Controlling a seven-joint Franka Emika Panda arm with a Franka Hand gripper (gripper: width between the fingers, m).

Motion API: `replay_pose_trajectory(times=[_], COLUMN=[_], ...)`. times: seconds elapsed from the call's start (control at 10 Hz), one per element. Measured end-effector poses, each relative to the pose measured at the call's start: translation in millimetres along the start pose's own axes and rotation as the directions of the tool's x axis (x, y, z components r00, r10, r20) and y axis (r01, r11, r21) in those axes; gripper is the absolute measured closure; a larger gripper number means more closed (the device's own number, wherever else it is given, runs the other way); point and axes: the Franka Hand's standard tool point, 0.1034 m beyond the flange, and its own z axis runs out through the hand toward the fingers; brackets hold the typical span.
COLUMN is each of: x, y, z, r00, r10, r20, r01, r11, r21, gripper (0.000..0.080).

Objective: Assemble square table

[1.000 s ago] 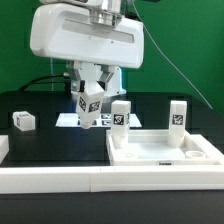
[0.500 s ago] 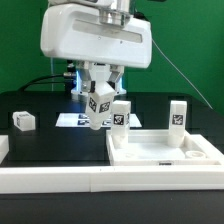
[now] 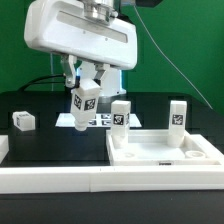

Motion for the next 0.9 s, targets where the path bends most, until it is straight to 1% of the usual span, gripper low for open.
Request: replay_pose_trajectory(times=[0.1, 0.2, 0.3, 0.4, 0.5, 0.7, 0.9], x=[8.3, 20.9, 37.0, 54.9, 68.1, 62.2, 62.1], y=[-9.4, -19.0, -27.8, -34.2, -40.8, -37.4, -38.7], z=[0.5, 0.7, -0.3, -0.7, -1.1, 1.0, 1.6], r00=[1.000, 0.999, 0.998, 0.995, 0.994, 0.994, 0.994], r10=[0.012, 0.029, 0.059, 0.091, 0.101, 0.100, 0.099], r20=[-0.006, -0.016, -0.021, -0.036, -0.047, -0.040, -0.039], r01=[-0.012, -0.029, -0.058, -0.090, -0.100, -0.099, -0.098], r11=[1.000, 0.999, 0.998, 0.996, 0.995, 0.995, 0.995], r21=[0.008, 0.014, 0.028, 0.028, 0.027, 0.026, 0.027], gripper=[0.0475, 0.0475, 0.0475, 0.0475, 0.0475, 0.0475, 0.0475])
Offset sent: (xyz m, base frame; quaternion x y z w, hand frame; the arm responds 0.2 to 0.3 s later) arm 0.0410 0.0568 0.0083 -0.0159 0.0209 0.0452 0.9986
